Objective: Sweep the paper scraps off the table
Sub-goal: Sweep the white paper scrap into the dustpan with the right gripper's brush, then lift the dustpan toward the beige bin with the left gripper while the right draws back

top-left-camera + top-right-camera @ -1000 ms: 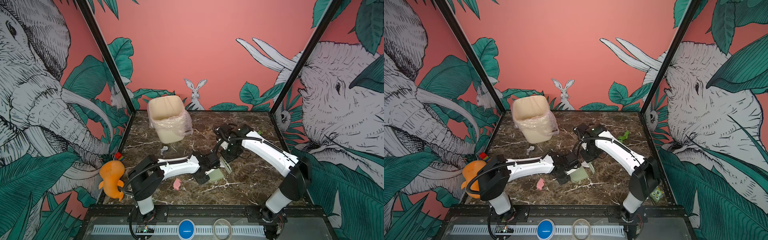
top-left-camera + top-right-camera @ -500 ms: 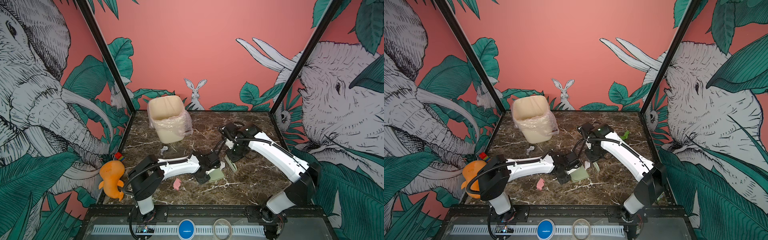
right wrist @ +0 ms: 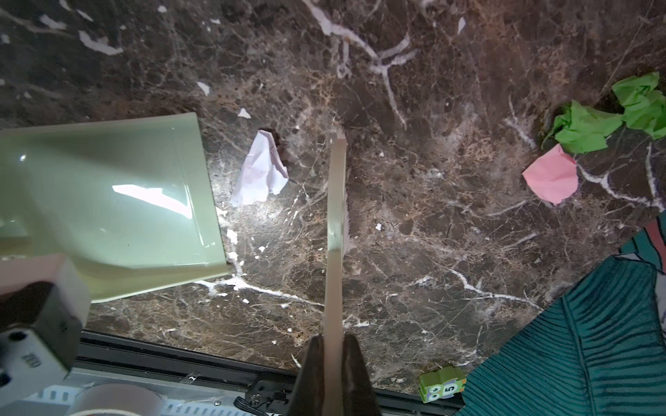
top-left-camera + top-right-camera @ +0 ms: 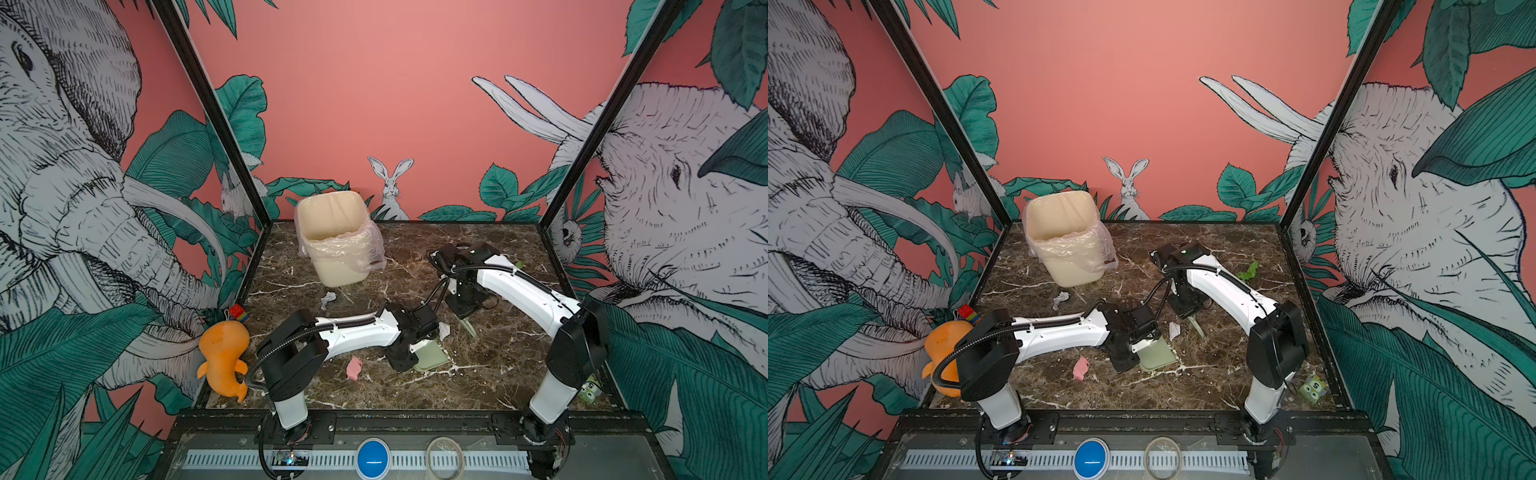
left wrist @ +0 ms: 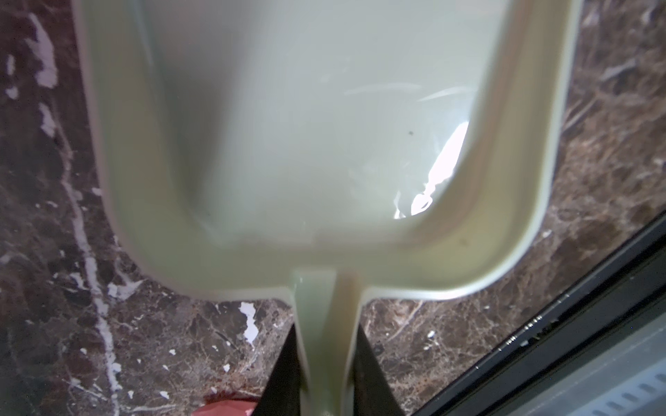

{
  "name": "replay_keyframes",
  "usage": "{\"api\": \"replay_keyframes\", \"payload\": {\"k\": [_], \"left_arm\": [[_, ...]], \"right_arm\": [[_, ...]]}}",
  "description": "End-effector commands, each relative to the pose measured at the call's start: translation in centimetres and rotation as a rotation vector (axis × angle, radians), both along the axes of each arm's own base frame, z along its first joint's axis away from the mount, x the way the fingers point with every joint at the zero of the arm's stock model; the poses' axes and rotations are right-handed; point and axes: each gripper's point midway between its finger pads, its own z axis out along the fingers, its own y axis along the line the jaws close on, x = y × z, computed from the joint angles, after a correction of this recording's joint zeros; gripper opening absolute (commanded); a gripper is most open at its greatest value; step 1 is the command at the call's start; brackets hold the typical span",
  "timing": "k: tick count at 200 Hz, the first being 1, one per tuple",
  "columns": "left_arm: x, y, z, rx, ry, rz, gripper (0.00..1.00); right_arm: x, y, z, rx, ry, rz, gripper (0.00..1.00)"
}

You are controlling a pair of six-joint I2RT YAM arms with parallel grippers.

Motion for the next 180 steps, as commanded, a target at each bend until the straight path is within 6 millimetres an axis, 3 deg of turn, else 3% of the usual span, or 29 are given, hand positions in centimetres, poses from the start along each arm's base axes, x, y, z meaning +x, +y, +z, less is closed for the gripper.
{"api": "replay_keyframes", "payload": {"k": [1,61,122,138,144,180], "left_arm": [[-0.3,-0.3,1.2,-0.007,0.019,0.005,0.10],[0.2,-0.2,0.8,0.015,0.002,0.008,0.10],[0.6,-0.2,0.4,0.017,-0.015,0.013,0.10],[0.6,-0.3,0.3,0.013,-0.017,0.016,0.10],[0.6,-0.2,0.3,0.016,-0.016,0.016,0.10],[0.7,-0.3,0.3,0.005,-0.024,0.019,0.10]], "right_arm": [[-0.5,1.2,0.4,0.034,0.008,0.042,0.00],[-4.0,4.7,0.6,0.150,0.082,0.104,0.00],[-8.2,8.0,3.7,0.324,0.123,0.168,0.00],[-8.4,7.7,3.8,0.315,0.124,0.163,0.00],[-8.4,7.0,4.7,0.311,0.087,0.161,0.00],[-6.8,3.6,4.2,0.179,0.032,0.119,0.00]]}}
